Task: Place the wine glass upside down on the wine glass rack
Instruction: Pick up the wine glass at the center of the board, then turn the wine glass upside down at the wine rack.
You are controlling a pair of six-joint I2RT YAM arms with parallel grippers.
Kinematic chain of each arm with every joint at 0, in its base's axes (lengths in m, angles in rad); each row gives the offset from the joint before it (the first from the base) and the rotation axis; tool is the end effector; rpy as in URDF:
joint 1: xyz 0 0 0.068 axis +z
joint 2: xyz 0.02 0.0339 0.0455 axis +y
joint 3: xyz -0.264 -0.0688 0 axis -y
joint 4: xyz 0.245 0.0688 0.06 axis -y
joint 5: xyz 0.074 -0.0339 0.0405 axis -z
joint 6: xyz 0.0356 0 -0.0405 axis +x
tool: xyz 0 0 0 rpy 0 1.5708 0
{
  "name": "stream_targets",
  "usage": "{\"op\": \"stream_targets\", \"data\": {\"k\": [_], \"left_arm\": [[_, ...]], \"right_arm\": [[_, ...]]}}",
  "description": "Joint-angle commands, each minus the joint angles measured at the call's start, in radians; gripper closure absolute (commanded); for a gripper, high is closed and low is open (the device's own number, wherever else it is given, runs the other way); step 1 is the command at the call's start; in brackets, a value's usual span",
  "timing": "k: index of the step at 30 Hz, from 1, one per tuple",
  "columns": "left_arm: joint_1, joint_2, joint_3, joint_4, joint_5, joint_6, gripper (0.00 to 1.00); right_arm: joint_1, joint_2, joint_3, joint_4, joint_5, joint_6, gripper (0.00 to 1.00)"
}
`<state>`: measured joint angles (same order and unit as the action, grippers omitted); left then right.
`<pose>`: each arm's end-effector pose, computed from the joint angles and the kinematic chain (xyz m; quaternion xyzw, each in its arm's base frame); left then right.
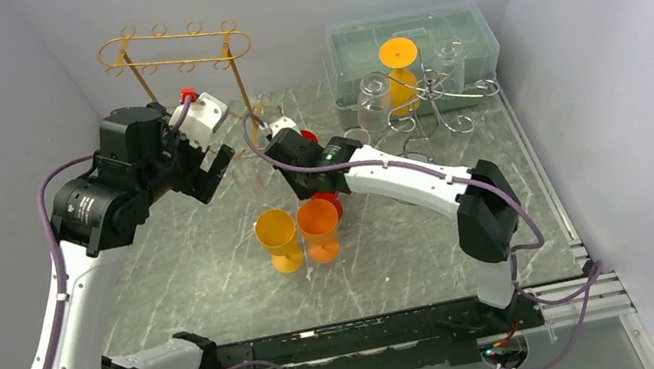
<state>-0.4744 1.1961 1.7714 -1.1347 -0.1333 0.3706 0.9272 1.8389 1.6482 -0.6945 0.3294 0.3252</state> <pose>0.1702 -0.0821 0.4848 0.3285 0.8094 0.0331 0.4857 0.2553 0.3211 0.2972 -0.2228 0.9036 0.0692 0.3592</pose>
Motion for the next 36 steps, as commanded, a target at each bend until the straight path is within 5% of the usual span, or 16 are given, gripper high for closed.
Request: {"op": "stream_targets", "data": {"k": [1,5,18,25,36], "left_arm": [[0.005,-0.039,-0.008,0.005,0.011,-0.025,0.01],[0.004,-0.043,-0.006,0.003,0.014,-0.024,0.01],[0.005,-0.023,0.032,-0.07,0.123,-0.049,0.01],[0.005,-0.041,0.009,-0.038,0.26,-0.159,0.0],[0.016,0.032,0.115,0.035,0.464,-0.382,0.01]], "right_arm": [[0.002,0.026,0.023,0.041,-0.007,-0.005,0.83],[-0.001,0.025,0.077,0.015,0.013,-0.022,1.0],[0.002,-0.266,0.254,-0.131,-0.057,-0.003,1.0],[0.002,-0.515,0.173,0.029,-0.203,0.004,1.0],[0.002,-0.622,0.081,0.267,-0.303,0.071,1.0]]}}
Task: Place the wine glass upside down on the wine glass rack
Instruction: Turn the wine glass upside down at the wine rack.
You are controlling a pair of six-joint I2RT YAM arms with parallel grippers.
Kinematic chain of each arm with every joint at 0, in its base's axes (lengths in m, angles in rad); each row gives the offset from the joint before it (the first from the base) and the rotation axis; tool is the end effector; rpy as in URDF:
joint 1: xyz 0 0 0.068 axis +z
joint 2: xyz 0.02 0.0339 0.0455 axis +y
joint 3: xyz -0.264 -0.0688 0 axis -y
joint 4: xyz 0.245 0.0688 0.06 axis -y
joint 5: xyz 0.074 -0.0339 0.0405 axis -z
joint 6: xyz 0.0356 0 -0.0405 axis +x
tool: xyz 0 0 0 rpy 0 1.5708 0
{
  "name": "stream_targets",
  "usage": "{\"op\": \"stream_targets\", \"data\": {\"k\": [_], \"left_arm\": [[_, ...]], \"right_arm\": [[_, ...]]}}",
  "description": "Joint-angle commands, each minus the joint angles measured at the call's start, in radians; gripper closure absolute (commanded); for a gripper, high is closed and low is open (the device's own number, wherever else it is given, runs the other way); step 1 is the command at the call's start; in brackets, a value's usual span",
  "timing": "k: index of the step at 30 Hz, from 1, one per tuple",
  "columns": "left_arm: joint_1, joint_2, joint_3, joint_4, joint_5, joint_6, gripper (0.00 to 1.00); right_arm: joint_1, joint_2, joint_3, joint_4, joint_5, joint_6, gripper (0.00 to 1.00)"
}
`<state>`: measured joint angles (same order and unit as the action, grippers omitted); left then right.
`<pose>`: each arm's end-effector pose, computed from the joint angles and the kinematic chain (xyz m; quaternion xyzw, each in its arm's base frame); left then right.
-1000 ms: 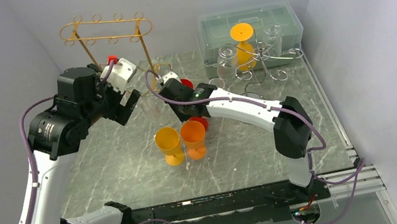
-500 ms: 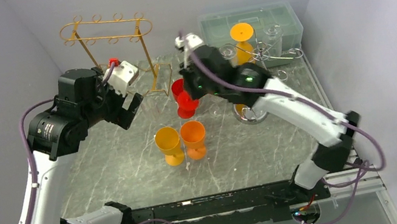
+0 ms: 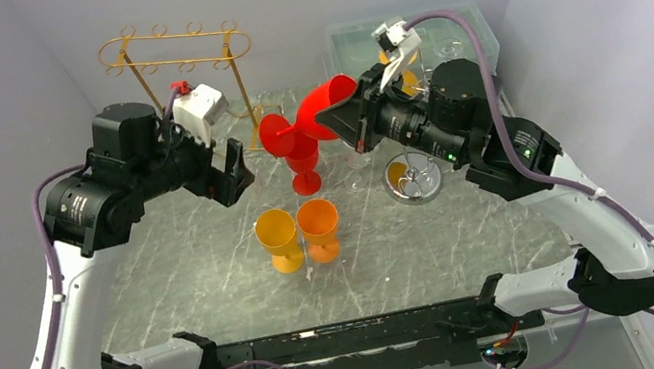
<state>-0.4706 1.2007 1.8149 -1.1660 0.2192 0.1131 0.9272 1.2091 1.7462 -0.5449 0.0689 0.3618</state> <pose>0.1594 -0.0898 0.4928 0.3008 0.8157 -0.1802 0.4601 0.1315 0.1712 0.5365 -0.1746 0.6880 0.4034 0.5774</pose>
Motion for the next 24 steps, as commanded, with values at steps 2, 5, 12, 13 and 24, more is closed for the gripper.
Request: {"op": "stream_targets", "data": {"k": [2,5,12,13,24], "left_arm": [[0.015,0.039,0.09,0.09,0.168,-0.152,0.0],[0.015,0.048,0.086,0.122,0.209,-0.157,0.01],[0.015,0.074,0.049,0.167,0.185,-0.135,0.01],[0.016,0.074,0.045,0.177,0.178,-0.131,0.01],[0.018,0.063,0.027,0.24,0.258,-0.016,0.81]], "right_arm": [[0.003,0.014,-0.011,0.13,-0.043,0.04,1.0],[0.004,0.01,-0.022,0.176,-0.056,0.058,1.0],[0.01,0.024,-0.025,0.219,-0.096,0.084,1.0],[0.01,0.023,-0.029,0.221,-0.1,0.087,1.0],[0.021,-0.019,-0.125,0.295,-0.128,0.117,1.0]]}}
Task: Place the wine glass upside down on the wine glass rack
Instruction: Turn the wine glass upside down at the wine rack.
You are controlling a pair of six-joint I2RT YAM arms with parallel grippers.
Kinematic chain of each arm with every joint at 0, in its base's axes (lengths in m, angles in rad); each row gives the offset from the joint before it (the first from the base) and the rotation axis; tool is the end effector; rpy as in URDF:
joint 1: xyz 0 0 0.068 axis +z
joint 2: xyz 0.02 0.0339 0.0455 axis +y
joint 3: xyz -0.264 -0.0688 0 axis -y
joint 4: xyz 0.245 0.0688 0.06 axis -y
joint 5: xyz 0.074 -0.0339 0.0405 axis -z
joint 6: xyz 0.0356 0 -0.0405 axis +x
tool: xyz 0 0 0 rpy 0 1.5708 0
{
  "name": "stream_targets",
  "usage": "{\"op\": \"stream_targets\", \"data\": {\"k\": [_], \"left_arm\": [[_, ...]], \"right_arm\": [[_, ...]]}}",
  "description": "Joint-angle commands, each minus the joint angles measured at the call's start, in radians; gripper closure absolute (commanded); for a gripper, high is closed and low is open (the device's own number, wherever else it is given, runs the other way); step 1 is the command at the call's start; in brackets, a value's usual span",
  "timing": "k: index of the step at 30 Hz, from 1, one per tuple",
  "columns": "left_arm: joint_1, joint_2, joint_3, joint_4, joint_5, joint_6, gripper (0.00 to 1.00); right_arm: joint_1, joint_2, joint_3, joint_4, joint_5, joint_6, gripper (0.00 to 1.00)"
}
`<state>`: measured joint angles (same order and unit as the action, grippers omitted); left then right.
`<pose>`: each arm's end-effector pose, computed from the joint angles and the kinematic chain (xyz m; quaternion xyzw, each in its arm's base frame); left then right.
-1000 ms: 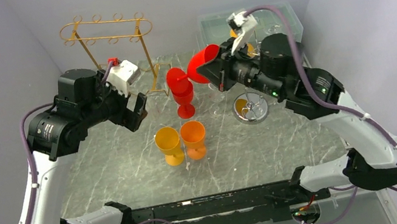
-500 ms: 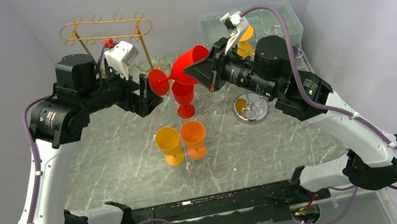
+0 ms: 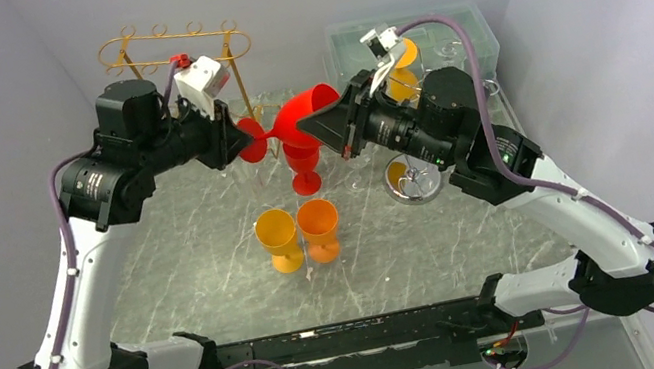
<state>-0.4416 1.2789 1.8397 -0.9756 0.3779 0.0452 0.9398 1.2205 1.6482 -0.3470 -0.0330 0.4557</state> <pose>0.1911 -0.1049 0.5043 0.2979 0.7737 -0.2599 0.4951 0.1387 0.1918 0.5265 -0.1743 0.6552 0.4808 0.5560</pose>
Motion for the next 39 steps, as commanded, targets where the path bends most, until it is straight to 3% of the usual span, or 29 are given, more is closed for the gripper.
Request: {"op": "stream_targets", "data": {"k": [1,3,4,5,8,9,10,15,19,29,39], "left_arm": [[-0.011,-0.013,0.005,0.041,0.107,0.066,0.89],[-0.011,-0.008,0.018,0.032,0.098,0.093,1.0],[-0.011,-0.007,0.027,0.031,0.092,0.11,1.0],[-0.011,-0.006,0.037,0.034,0.083,0.125,1.0],[-0.011,-0.014,0.059,0.066,0.076,0.212,1.0],[-0.011,-0.026,0.053,0.082,0.088,0.27,1.0],[-0.011,-0.041,0.038,0.101,0.105,0.33,1.0],[-0.011,-0.182,-0.146,0.234,0.204,0.723,1.0],[-0.011,-0.249,-0.259,0.286,0.279,0.927,1.0],[-0.013,-0.336,-0.408,0.525,0.384,1.062,1.0],[-0.013,-0.387,-0.445,0.588,0.449,1.13,1.0]], "right_arm": [[0.01,-0.036,-0.036,0.102,-0.028,0.025,1.0],[0.01,-0.05,-0.055,0.106,-0.03,0.025,1.0],[0.01,-0.058,-0.065,0.105,-0.033,0.024,0.96],[0.01,-0.068,-0.073,0.099,-0.038,0.023,0.85],[0.01,-0.094,-0.092,0.011,-0.044,0.022,0.35],[0.01,-0.104,-0.1,-0.032,-0.043,0.021,0.07],[0.01,-0.12,-0.114,-0.08,-0.037,0.017,0.01],[0.007,-0.215,-0.168,-0.282,0.009,-0.019,0.0],[0.007,-0.252,-0.21,-0.248,0.001,-0.041,0.0],[0.015,-0.162,-0.348,0.138,-0.17,-0.071,0.0],[0.073,-0.105,-0.51,0.427,-0.1,-0.182,0.0]]}}
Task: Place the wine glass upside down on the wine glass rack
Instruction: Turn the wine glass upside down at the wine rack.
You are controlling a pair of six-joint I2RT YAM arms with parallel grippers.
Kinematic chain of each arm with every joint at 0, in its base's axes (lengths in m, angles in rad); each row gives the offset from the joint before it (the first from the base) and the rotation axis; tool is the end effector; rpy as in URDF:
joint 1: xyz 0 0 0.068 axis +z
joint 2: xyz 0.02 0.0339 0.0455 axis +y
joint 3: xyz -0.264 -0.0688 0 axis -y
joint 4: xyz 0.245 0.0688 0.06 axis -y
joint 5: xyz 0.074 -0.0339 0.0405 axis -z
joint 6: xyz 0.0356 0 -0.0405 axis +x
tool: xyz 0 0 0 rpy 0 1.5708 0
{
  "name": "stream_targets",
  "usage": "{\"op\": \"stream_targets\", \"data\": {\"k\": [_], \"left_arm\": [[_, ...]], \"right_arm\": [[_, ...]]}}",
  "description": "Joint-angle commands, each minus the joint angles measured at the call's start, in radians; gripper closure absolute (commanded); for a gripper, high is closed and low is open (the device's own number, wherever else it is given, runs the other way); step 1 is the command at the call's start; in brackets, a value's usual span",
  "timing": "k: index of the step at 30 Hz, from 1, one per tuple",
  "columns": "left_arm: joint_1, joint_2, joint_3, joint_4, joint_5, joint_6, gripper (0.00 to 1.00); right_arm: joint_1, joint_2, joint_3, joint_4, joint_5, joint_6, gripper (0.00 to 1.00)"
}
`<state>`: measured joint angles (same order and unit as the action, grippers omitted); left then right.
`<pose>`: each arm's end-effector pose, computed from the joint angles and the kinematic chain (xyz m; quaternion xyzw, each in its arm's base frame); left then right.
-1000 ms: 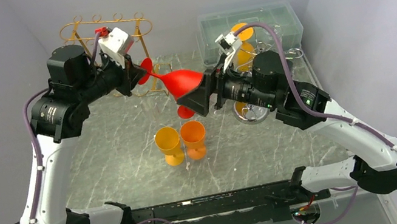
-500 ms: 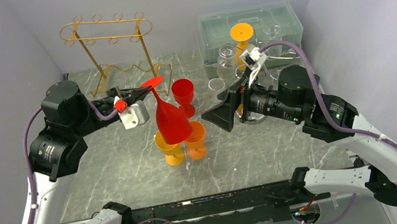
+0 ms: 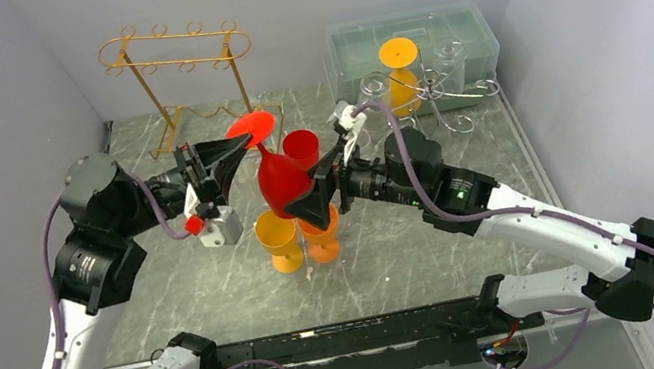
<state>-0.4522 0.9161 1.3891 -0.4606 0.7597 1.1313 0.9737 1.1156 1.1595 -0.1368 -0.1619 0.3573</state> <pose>0.1240 -0.0875 0.4892 0.6497 0.2708 -0.0256 0.7098 0.1385 0.2139 0.4112 -0.2754 0.6855 0.4615 0.4911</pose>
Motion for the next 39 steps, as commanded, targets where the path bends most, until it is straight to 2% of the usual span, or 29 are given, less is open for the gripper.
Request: {"op": "stream_targets", "data": {"k": [1,8,11,12,13,14,16,17,22,25,27,31,34,39], "left_arm": [[-0.002,-0.027,0.004,0.073,0.076,0.043,1.0],[-0.001,-0.035,-0.003,0.052,0.111,0.053,1.0],[-0.002,-0.036,0.001,0.047,0.106,0.037,1.0],[-0.002,-0.036,0.001,0.045,0.106,0.029,0.96],[-0.002,-0.037,0.0,0.04,0.107,0.022,0.83],[-0.002,-0.038,-0.001,0.03,0.111,0.015,0.59],[-0.002,-0.038,0.0,0.001,0.108,0.012,0.06],[-0.002,-0.037,0.003,-0.01,0.097,-0.001,0.01],[-0.002,-0.019,0.05,-0.069,-0.045,-0.119,0.01],[-0.002,-0.005,0.1,-0.147,-0.212,-0.258,0.01],[-0.002,-0.004,0.115,-0.247,-0.28,-0.264,0.01],[-0.002,-0.053,0.063,-0.307,-0.36,-0.297,0.01],[-0.002,-0.081,0.034,-0.323,-0.388,-0.33,0.01],[-0.002,-0.073,0.046,-0.373,-0.438,-0.381,0.0]], "right_arm": [[0.061,0.005,-0.035,0.247,0.053,-0.106,0.0],[0.125,0.069,-0.045,0.326,0.127,-0.166,0.01],[0.126,0.029,-0.103,0.37,0.171,-0.161,0.15],[0.126,0.007,-0.131,0.389,0.198,-0.164,0.2],[0.126,-0.017,-0.156,0.407,0.22,-0.176,0.25],[0.126,-0.039,-0.182,0.415,0.236,-0.183,0.3],[0.126,-0.099,-0.233,0.416,0.271,-0.203,0.37],[0.126,-0.126,-0.254,0.407,0.296,-0.209,0.38],[0.126,-0.305,-0.39,0.331,0.445,-0.206,0.39],[0.126,-0.434,-0.512,0.298,0.553,-0.167,0.39],[0.125,-0.533,-0.592,0.279,0.615,-0.144,0.39],[0.125,-0.686,-0.674,0.208,0.716,-0.13,0.37],[0.125,-0.733,-0.692,0.156,0.776,-0.134,0.37],[0.123,-0.723,-0.705,0.115,0.858,-0.126,0.36]]}}
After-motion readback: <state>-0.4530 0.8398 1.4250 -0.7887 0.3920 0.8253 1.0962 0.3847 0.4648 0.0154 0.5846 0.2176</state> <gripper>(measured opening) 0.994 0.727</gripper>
